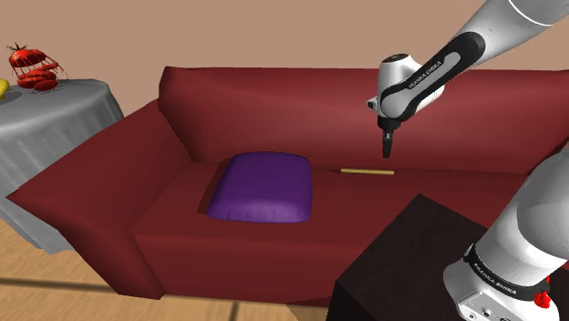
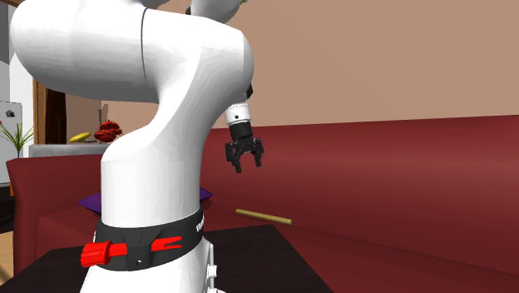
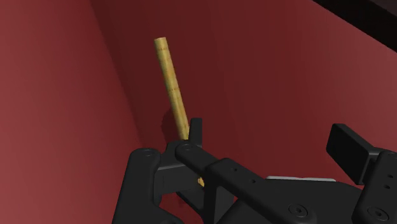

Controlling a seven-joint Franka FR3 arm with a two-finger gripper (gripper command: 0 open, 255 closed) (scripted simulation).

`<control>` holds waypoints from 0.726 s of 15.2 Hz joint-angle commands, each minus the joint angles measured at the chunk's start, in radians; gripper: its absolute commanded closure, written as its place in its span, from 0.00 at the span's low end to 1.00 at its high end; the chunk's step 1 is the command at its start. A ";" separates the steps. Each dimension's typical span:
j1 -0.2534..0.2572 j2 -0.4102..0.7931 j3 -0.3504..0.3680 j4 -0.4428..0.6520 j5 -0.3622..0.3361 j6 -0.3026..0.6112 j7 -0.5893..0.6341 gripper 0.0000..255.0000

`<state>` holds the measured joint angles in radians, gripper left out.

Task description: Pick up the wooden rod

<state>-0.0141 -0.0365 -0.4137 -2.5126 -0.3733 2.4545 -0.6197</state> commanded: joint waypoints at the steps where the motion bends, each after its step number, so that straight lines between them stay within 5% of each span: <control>1: -0.008 0.091 -0.013 0.030 0.011 0.065 -0.056 0.00; 11: -0.114 0.529 0.044 0.266 0.080 0.277 -0.280 0.00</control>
<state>-0.1092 0.4442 -0.3798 -2.2829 -0.2985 2.7158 -0.8738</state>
